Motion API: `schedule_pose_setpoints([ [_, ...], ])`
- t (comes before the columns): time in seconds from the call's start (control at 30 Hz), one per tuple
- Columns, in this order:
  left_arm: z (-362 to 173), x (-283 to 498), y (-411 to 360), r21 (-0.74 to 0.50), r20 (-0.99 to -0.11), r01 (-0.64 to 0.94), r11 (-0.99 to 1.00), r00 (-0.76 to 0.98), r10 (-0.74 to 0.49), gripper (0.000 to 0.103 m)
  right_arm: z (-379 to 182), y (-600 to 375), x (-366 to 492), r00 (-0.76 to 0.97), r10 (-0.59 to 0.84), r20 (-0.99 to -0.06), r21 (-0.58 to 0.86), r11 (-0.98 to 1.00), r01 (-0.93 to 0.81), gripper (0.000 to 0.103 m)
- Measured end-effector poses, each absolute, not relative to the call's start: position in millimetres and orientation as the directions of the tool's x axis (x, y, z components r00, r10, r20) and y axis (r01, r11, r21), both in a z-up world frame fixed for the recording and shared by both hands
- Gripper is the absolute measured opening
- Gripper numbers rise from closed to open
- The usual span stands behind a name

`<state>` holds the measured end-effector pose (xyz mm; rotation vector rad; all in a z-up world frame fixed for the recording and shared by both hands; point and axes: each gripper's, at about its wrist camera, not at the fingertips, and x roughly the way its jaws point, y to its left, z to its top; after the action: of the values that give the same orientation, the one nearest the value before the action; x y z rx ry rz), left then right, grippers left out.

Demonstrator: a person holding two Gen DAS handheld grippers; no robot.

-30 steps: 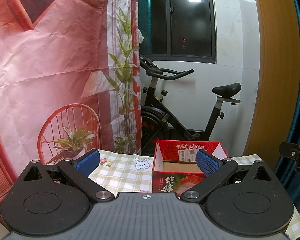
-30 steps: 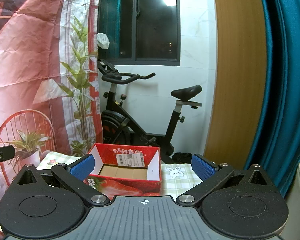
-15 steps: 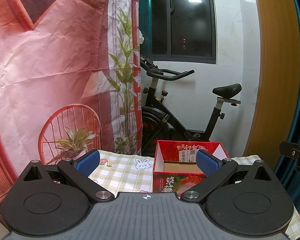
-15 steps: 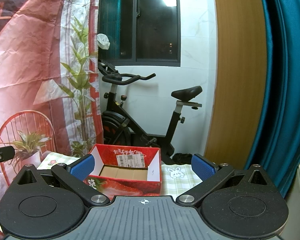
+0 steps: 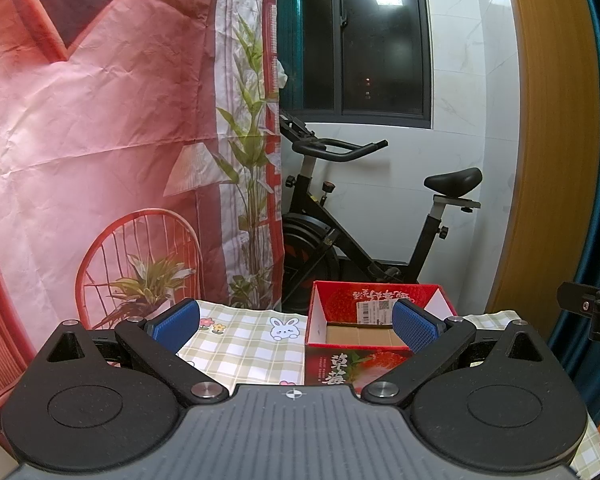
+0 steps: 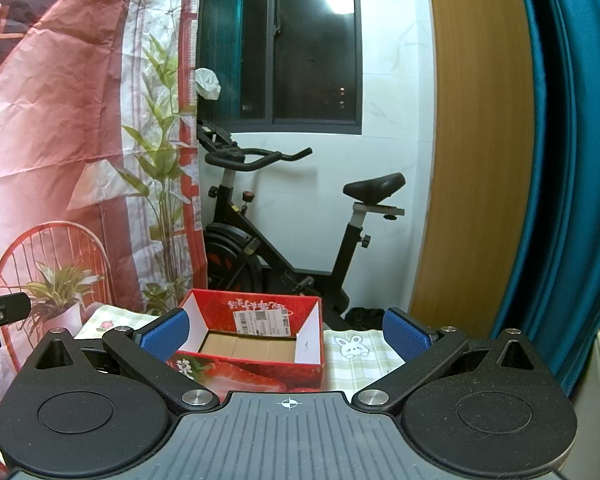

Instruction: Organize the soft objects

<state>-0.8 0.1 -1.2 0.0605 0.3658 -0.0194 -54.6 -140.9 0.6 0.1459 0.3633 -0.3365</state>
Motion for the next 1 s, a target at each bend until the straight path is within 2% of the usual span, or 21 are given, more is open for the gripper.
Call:
schedule_pose_setpoints([
  [1.0,-0.3,-0.4,-1.3,0.053,-0.367,0.035,0.998,0.93,-0.013,0.103,3.3,-138.4,-54.0,0.885,-0.287,-0.366,0.094,0.935,0.342,0.103],
])
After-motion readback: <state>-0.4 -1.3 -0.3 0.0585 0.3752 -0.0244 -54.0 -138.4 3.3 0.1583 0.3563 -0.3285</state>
